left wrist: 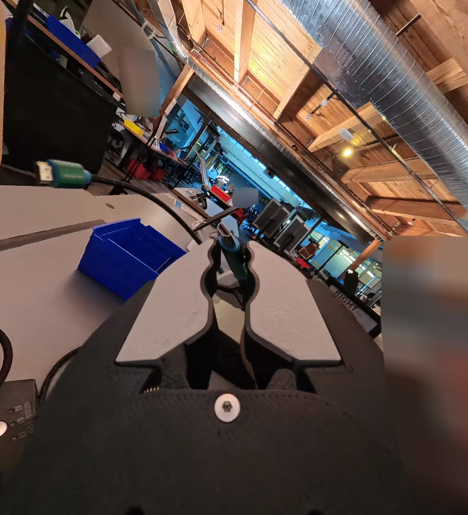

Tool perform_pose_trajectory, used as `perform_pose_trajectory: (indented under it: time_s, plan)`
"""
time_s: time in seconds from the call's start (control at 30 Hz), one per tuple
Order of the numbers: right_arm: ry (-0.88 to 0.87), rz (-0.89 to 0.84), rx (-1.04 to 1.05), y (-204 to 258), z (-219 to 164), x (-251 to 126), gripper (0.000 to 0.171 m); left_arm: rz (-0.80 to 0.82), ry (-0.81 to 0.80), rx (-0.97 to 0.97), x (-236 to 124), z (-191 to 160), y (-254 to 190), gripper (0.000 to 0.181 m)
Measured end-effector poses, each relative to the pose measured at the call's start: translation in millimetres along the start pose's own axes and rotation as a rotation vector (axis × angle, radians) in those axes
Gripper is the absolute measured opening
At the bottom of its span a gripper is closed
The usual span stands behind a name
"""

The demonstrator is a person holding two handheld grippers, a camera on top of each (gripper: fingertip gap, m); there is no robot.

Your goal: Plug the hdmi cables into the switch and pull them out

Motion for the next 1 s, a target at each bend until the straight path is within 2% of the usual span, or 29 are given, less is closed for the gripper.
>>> perform_pose_trajectory:
  time_s: [0.2,0.4,0.63,0.83,1.0]
  plan:
    - [0.046,-0.075,-0.063,-1,-11,1,0.003,0.076,0.045,0.043,5,-4,2,0.018]
    - [0.1,-0.213,-0.122,-4,-22,-1,0.003,0.035,0.061,0.006,6,-5,6,0.014]
    - [0.066,-0.246,0.042,-7,-29,9,0.011,-0.058,-0.047,-0.029,6,-2,7,0.012]
    - [-0.137,-0.27,0.157,-10,-5,8,0.018,-0.113,-0.133,-0.131,-5,6,17,0.012]
    - [-0.045,-0.32,0.173,-12,19,13,0.025,-0.096,-0.199,-0.168,-13,11,25,0.012]
Point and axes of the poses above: each gripper's, where its closed fingertips meet, x out along the fingers, z out of its top, y = z × x across the jaws, the point moved 9 cm from there along -x, back along the fingers, and after that the axes turned 14 degrees about -x, right-handed, at the moved point
